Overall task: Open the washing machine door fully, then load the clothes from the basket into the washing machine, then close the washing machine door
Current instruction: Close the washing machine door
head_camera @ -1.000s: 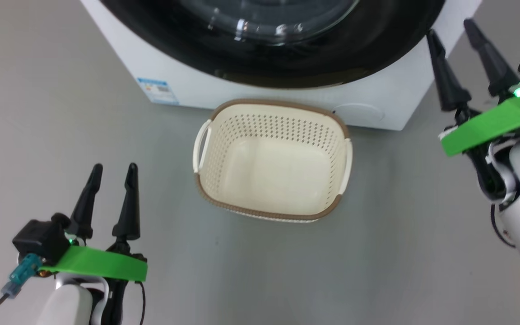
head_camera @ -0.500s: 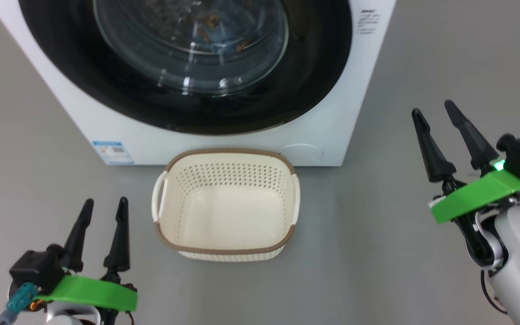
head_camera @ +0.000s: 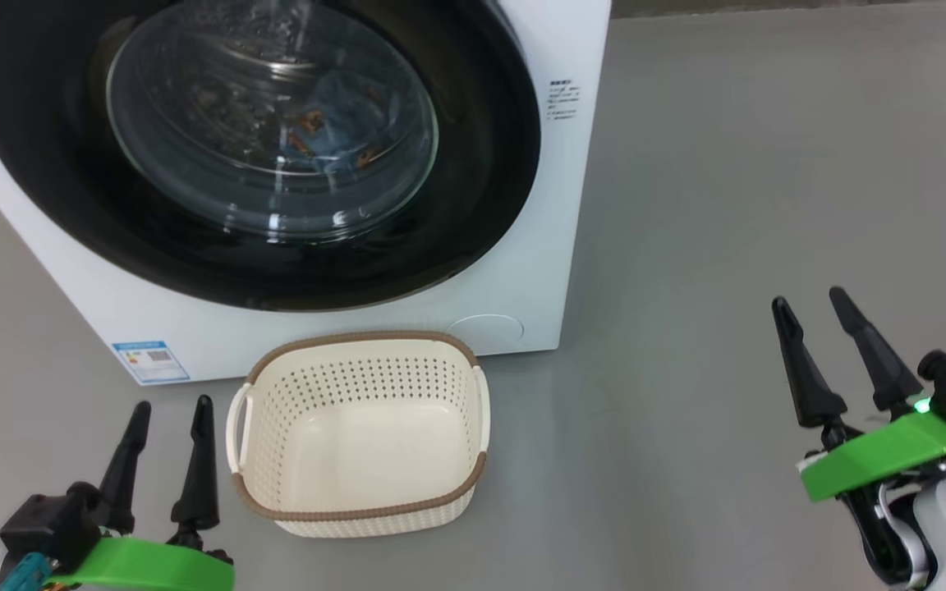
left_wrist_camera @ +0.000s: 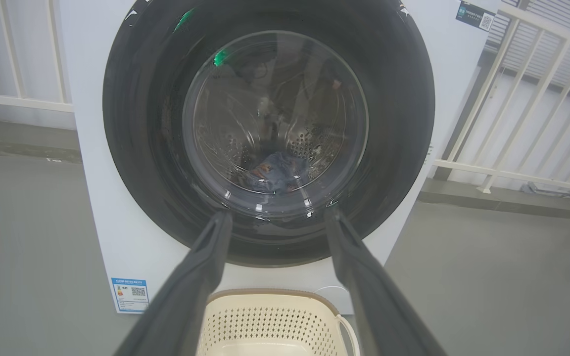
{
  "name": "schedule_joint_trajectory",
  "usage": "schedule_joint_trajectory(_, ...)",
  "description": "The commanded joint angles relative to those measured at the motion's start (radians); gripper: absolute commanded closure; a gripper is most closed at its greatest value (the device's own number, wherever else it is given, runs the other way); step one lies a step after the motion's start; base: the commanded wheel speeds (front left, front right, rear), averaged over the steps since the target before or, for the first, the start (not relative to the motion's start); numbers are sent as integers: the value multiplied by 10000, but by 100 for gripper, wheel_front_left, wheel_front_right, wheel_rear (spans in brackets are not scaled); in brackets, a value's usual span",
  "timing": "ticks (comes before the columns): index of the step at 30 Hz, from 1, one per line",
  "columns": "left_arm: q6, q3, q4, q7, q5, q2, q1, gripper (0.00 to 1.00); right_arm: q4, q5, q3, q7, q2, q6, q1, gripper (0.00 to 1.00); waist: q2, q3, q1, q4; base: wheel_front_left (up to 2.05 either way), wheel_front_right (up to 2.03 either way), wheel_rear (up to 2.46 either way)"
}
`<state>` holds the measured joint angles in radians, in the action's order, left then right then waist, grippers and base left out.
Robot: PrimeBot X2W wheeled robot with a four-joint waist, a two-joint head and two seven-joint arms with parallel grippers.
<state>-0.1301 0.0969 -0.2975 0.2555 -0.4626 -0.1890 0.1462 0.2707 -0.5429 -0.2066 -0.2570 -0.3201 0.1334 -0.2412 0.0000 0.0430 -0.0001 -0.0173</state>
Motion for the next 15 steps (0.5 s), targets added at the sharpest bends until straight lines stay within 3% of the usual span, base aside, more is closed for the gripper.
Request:
schedule_joint_trajectory(1, 54, -383, 275, 63, -66, -241, 90, 0, -313, 141, -28, -48, -83, -27, 104, 0, 0, -112, 2, -129, 0, 0, 0)
schedule_joint_trajectory(15, 138, -257, 273, 54, -125, -245, -23, 0, -659, 391, 380, -48, 118, -27, 568, 0, 0, -258, 2, -127, 0, 0, 0)
